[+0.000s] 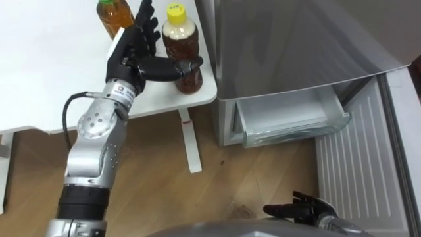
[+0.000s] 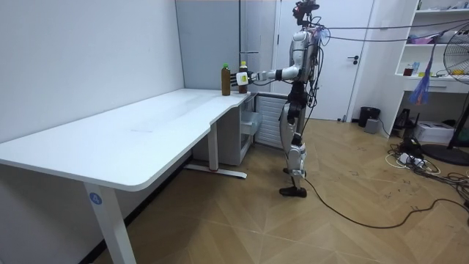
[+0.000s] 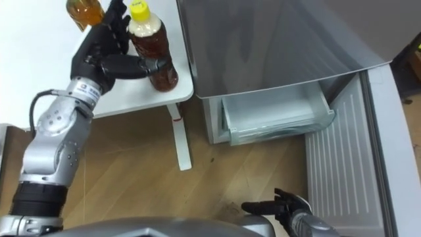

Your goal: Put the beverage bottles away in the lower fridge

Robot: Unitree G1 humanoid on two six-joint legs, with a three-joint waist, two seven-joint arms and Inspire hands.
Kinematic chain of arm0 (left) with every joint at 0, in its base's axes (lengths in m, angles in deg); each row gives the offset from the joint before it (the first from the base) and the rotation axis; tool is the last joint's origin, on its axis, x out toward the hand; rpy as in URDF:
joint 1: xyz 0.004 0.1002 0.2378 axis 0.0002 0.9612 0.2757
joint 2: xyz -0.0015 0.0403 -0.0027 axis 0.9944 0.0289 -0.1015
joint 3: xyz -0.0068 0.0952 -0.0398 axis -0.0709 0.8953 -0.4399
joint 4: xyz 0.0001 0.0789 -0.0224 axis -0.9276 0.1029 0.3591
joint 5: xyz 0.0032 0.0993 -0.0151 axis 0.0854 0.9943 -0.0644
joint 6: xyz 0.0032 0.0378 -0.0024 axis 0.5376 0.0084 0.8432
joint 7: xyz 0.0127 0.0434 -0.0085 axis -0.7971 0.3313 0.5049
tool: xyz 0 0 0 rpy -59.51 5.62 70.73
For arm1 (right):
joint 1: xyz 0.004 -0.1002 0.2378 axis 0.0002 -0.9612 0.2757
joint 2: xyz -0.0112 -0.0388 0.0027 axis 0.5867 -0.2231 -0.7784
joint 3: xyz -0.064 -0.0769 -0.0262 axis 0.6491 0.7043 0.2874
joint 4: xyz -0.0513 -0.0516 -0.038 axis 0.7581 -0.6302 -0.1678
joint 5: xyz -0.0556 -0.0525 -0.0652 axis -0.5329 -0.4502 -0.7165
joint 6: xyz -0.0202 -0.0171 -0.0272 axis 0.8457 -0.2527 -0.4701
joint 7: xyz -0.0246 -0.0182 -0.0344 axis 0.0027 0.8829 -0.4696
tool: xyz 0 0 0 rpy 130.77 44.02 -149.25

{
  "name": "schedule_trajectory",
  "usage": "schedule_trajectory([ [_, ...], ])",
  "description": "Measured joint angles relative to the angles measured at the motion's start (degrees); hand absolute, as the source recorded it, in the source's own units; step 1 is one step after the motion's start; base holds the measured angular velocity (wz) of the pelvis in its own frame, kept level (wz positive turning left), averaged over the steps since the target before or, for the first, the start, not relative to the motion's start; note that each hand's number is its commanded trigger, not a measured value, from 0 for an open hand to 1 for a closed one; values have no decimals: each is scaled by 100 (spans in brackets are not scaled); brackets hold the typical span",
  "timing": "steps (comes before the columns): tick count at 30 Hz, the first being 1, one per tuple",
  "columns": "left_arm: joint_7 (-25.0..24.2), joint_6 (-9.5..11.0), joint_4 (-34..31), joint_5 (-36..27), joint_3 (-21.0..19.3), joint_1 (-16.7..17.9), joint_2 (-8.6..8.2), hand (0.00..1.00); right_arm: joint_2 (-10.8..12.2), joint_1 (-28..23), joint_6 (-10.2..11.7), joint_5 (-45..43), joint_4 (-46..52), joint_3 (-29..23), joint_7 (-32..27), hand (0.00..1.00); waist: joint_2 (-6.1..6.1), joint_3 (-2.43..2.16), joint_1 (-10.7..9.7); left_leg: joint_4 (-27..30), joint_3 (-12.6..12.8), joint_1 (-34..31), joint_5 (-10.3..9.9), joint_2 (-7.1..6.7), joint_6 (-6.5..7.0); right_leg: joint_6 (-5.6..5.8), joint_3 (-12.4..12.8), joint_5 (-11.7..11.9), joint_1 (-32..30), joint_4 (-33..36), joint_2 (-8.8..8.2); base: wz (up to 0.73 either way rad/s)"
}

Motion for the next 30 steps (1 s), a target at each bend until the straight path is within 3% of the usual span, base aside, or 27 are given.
schedule_trajectory([
  [21, -8, -6, -193, -21, -1, -18, 10, 0, -7, -2, -8, -8, 26, 5, 2, 0, 12, -15, 1, 1, 1, -6, 0, 1, 0, 0, 0, 0, -12, 0, 2, 0],
  [30, -34, -131, -193, -195, 3, -18, 9, 0, -7, -42, -110, 5, 131, 52, -65, 0, 7, -17, -4, 0, 0, 9, 0, 1, 0, 0, -1, 0, -3, 34, 2, 0],
])
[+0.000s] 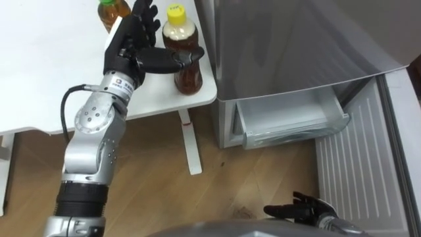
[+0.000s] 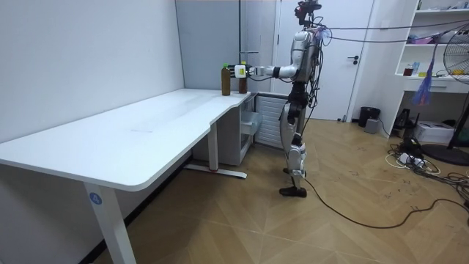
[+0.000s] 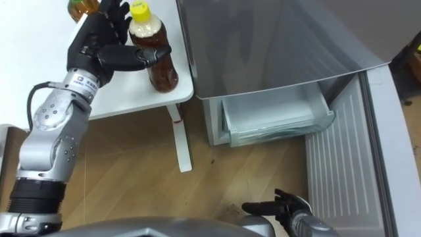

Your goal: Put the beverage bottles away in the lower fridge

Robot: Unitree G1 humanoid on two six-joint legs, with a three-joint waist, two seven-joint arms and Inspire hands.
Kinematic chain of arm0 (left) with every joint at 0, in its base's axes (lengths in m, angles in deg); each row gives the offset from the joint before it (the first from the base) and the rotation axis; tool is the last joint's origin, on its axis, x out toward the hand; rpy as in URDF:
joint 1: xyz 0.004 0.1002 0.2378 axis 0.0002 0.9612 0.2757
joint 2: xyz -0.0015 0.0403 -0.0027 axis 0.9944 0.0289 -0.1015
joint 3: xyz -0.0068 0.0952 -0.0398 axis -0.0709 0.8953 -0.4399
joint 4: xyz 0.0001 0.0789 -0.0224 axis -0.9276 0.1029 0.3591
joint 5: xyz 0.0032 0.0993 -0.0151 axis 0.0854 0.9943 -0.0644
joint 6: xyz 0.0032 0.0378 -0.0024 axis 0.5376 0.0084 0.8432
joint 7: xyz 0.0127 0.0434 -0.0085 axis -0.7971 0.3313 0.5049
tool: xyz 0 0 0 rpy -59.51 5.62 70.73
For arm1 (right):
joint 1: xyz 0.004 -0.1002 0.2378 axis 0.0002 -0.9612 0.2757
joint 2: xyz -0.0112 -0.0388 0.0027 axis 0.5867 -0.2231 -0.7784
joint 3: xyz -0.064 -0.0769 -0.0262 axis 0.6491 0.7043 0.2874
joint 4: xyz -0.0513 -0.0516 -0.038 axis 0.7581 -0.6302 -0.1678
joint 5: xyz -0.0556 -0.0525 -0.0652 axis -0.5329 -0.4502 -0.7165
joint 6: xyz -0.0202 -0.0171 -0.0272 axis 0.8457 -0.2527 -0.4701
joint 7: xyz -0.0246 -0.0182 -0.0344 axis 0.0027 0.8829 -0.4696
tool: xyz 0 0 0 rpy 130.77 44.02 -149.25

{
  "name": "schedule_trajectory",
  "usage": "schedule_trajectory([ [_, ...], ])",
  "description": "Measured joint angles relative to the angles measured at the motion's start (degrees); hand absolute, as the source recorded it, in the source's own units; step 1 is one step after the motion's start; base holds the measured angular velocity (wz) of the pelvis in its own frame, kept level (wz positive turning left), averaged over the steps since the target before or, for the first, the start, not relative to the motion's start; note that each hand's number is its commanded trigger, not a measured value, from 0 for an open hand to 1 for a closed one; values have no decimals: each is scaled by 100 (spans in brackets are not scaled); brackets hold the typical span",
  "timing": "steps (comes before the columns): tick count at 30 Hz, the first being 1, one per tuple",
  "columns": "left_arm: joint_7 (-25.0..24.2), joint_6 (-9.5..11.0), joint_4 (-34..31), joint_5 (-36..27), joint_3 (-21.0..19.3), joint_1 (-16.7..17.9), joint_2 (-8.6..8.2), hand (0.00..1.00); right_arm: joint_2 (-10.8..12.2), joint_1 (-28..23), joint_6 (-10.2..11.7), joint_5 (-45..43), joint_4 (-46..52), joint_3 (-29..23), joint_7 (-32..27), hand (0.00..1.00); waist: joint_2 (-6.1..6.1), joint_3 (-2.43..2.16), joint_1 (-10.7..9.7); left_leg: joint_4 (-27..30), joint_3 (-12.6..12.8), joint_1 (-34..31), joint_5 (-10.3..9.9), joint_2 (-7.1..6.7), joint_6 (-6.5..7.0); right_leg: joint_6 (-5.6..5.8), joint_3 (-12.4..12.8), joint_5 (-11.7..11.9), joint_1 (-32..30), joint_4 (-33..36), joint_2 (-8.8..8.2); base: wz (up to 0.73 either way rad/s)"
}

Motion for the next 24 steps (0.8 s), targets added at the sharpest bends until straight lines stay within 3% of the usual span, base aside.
schedule_trajectory([
  [8, -326, -84, 39, -53, -3, 0, 7, 0, 0, -18, -2, -1, 24, -10, 4, 0, 1, 6, 2, -4, 4, 12, 0, 0, 0, 12, 1, -8, -36, 28, 0, 0],
  [9, -366, -85, 39, -53, -1, 0, 6, 9, 0, -18, -2, -4, 24, -25, 6, 0, 5, 5, -1, -5, 4, 12, 0, 0, 1, 12, 1, -8, -37, 31, 1, 0],
  [10, -427, -87, 39, -53, -1, 0, 6, 57, 0, -19, -2, -7, 24, -57, 8, 0, 10, 2, -4, -8, 4, 11, 0, 0, 1, 12, 1, -8, -36, 32, 1, 0],
  [12, -482, -87, 57, -53, 0, 0, 5, 100, 0, -20, -2, -6, 24, -64, 3, 0, 20, -4, -9, -9, 8, 11, 0, 0, 1, 12, 1, -8, -33, 32, 1, 0],
  [24, -676, -143, 442, -33, 2, 0, 53, 100, 0, -11, -2, -8, 9, -65, -47, 0, 45, -20, -24, -8, 160, 19, 0, 0, 1, 12, 127, -8, -44, 32, 1, -5],
])
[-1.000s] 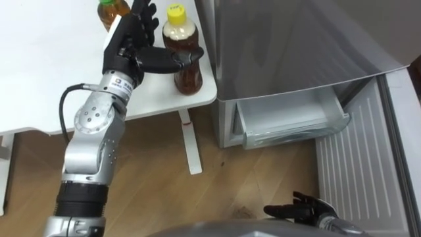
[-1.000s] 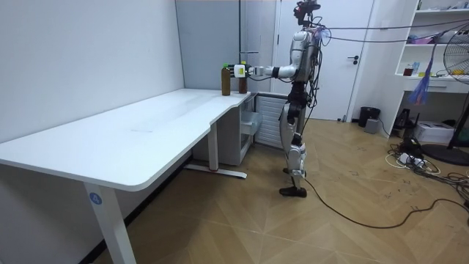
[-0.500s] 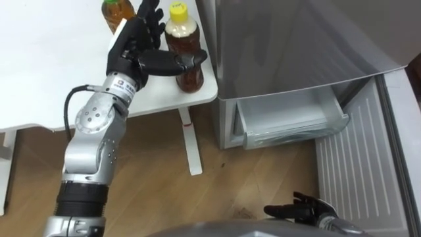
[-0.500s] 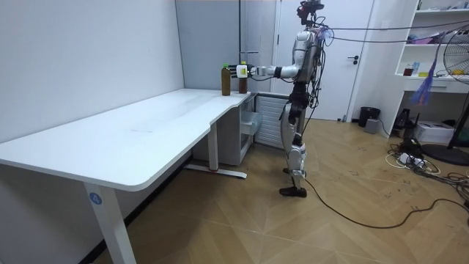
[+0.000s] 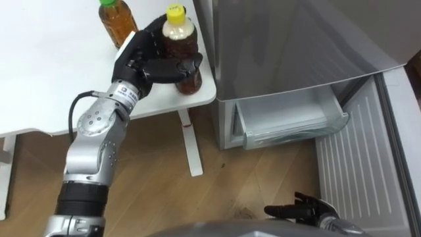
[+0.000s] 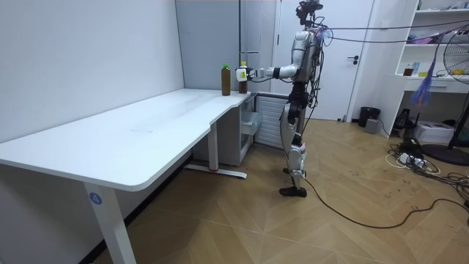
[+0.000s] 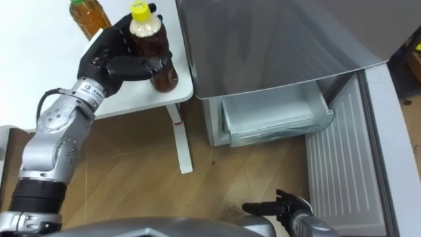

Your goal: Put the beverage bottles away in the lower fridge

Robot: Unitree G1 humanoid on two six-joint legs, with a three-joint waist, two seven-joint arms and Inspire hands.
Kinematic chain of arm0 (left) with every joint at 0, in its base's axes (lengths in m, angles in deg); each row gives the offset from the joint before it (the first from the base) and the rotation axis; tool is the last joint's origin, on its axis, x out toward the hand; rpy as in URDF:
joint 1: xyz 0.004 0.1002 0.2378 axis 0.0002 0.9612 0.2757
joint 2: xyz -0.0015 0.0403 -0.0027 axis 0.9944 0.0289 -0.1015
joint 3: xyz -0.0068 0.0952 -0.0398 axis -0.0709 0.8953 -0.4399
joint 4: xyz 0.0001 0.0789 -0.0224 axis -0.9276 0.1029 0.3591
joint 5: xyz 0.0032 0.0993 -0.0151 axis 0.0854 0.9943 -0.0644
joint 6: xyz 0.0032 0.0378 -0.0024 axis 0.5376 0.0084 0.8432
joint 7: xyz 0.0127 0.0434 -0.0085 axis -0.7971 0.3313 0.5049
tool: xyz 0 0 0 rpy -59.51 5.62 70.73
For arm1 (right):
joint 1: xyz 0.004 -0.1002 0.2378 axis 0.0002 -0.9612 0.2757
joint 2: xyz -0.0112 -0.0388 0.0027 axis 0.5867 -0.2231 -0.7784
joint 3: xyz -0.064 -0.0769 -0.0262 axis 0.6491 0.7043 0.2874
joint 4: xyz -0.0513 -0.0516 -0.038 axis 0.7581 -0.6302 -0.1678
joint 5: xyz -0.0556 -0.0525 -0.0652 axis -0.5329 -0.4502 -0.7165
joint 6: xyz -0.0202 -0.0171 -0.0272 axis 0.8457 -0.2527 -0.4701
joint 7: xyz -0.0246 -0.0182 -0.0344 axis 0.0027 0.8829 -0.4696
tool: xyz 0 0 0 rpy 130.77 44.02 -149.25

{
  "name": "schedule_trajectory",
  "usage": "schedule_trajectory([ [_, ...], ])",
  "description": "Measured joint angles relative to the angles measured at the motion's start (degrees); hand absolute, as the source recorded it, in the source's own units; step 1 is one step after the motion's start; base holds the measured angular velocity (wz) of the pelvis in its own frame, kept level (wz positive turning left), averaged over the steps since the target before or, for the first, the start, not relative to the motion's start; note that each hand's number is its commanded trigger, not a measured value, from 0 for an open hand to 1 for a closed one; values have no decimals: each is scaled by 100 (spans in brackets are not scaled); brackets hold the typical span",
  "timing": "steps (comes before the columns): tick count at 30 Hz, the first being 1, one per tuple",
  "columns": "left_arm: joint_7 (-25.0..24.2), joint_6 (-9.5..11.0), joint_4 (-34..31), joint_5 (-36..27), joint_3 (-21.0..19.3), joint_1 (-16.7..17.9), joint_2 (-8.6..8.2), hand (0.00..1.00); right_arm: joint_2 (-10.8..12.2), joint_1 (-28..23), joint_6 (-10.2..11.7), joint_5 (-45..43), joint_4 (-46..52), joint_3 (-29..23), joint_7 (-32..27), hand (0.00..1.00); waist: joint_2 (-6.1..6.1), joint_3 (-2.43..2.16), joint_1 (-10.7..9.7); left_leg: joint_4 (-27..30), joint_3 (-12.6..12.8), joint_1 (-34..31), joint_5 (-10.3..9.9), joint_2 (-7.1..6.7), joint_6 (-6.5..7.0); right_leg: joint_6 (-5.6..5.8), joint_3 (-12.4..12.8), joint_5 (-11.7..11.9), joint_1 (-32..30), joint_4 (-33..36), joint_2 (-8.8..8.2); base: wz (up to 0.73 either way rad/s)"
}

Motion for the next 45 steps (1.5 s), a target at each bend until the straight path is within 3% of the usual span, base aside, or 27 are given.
schedule_trajectory([
  [2, -47, -104, -2, -16, 27, 1, 17, 100, 0, -6, 1, 2, 20, 0, 5, 0, -1, 6, -10, 0, 0, -7, 0, -1, 0, 0, 8, 0, -7, -5, 0, -2],
  [7, -106, -121, 37, -9, 133, 1, 40, 100, 0, 8, 8, 6, 22, 5, -11, 0, 5, 27, -13, -1, -2, -21, 0, -1, 0, 0, 13, 0, -25, -9, 0, 0],
  [23, -96, -123, 31, -18, 163, 2, 63, 100, 0, -8, 2, -12, 117, 4, -15, 0, 8, 24, -14, 0, -16, -59, 0, -1, 0, -1, -2, 1, -70, 12, 2, 0],
  [33, 238, -122, 24, -41, 209, 2, 34, 100, -4, 96, 1, -15, -12, 17, -64, 0, 42, 6, 3, 9, -48, -81, 0, 1, 0, -3, -31, 2, -75, 14, 2, 1],
  [45, 340, -120, -159, -206, 209, 135, -12, 100, -6, 126, 6, -44, -12, 130, -47, 0, -19, 27, 89, 9, -97, -106, 0, 12, 0, -4, -140, 3, -62, 11, 1, 4],
])
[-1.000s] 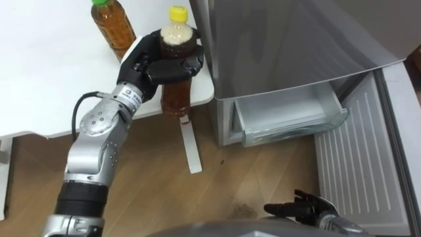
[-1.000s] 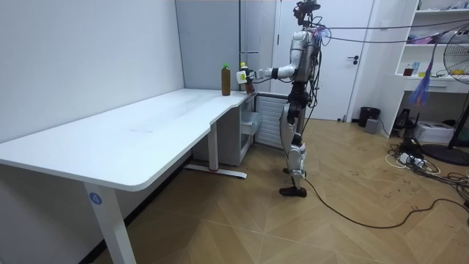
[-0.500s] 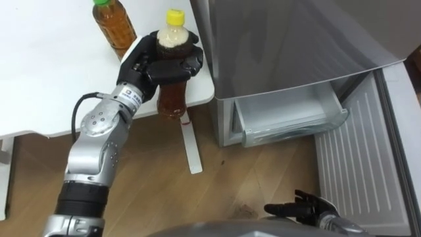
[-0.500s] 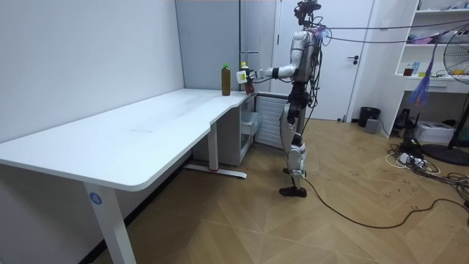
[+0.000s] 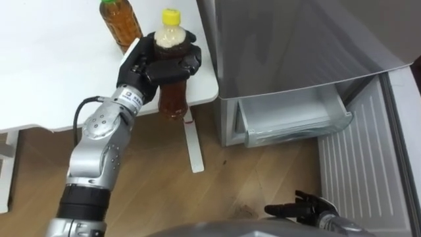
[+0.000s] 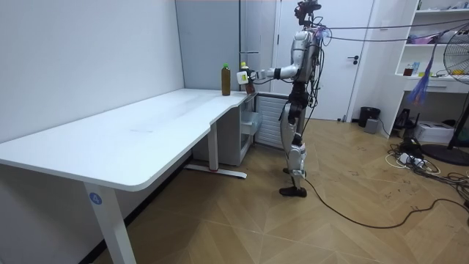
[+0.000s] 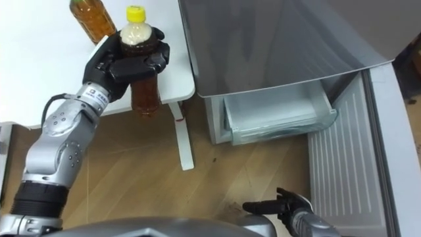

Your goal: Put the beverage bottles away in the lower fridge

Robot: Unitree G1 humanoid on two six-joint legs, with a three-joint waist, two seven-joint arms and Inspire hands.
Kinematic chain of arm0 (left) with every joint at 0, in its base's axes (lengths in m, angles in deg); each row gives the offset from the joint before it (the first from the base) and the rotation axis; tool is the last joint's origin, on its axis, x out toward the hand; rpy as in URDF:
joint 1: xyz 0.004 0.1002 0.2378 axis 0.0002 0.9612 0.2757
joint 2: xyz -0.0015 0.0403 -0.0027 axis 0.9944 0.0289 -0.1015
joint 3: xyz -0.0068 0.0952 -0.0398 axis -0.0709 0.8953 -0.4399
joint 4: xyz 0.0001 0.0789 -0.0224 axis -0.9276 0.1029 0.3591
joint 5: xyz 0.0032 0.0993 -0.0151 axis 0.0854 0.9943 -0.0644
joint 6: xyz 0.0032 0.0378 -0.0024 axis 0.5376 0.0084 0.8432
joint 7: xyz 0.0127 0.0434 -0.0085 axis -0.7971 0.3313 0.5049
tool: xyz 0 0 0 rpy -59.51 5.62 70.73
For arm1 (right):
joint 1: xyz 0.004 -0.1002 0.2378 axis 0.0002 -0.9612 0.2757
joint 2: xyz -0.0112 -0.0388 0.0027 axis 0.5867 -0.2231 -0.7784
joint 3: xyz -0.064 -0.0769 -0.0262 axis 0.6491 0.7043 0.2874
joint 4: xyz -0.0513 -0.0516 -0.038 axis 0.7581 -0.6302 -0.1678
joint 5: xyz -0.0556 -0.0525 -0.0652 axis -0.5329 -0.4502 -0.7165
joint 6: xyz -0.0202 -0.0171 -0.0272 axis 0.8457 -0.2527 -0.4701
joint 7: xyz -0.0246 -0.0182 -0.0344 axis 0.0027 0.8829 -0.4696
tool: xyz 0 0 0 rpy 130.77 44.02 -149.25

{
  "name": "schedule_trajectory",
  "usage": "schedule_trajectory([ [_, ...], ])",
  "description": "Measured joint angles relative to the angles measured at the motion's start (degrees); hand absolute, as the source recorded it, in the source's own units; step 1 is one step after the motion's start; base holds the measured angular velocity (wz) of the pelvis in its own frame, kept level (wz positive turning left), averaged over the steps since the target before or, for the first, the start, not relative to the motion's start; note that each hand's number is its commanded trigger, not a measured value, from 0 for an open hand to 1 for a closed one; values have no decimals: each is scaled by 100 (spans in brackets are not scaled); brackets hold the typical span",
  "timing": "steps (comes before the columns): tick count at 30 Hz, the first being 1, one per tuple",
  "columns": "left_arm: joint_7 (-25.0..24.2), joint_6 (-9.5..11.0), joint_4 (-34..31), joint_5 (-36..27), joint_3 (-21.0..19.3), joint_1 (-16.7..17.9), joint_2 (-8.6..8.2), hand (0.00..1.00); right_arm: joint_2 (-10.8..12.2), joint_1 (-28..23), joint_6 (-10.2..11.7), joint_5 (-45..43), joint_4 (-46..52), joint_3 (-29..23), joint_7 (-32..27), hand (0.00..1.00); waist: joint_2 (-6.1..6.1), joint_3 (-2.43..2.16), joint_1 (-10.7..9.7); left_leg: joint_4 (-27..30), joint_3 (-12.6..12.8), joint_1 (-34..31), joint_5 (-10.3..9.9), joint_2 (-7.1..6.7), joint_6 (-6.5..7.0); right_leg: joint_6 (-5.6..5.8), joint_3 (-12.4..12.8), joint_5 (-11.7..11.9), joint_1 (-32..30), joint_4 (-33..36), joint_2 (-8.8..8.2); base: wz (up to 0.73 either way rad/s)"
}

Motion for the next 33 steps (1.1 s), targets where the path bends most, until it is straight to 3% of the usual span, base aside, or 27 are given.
schedule_trajectory([
  [5, 130, 59, -574, -41, -7, 188, -8, 100, -11, 18, 10, -17, -2, 210, 16, 0, -69, -9, 138, 11, 1, -29, 0, 0, 0, 0, -10, 0, -17, 1, 0, 0],
  [8, 130, 243, -721, -194, -6, 413, -169, 100, 15, 26, 109, -310, 44, 299, 55, 0, -79, -15, 292, 9, 3, -2, 0, 4, 0, -1, -49, 0, 7, 12, -1, 0],
  [12, 130, 248, -718, -234, 18, 663, -280, 100, 71, 65, 128, -676, 275, 514, 112, 0, -81, -14, 413, 8, 5, -8, 0, 23, 0, -8, -172, 4, -3, 22, -1, 1],
  [22, 120, 248, -530, -711, 46, 1162, -250, 100, 90, 75, 115, -1165, 1442, 671, 583, 0, -216, 35, 485, 38, -117, -25, -2, 28, 3, -16, -414, -5, 62, -3, -22, 10],
  [27, 45, 274, -464, -719, 138, 1181, -244, 100, 90, -4, 112, -1212, 2255, 726, 938, 0, -251, 27, 601, 105, -119, -125, -4, 30, 7, -25, -419, -8, -1, 20, -23, 1],
  [33, -125, 284, -234, -757, 333, 1184, -224, 100, 79, -4, 116, -1260, 2765, 903, 1241, 0, -250, 27, 598, 133, -123, -118, -4, 31, 6, -25, -494, -8, 88, 15, -31, 5],
])
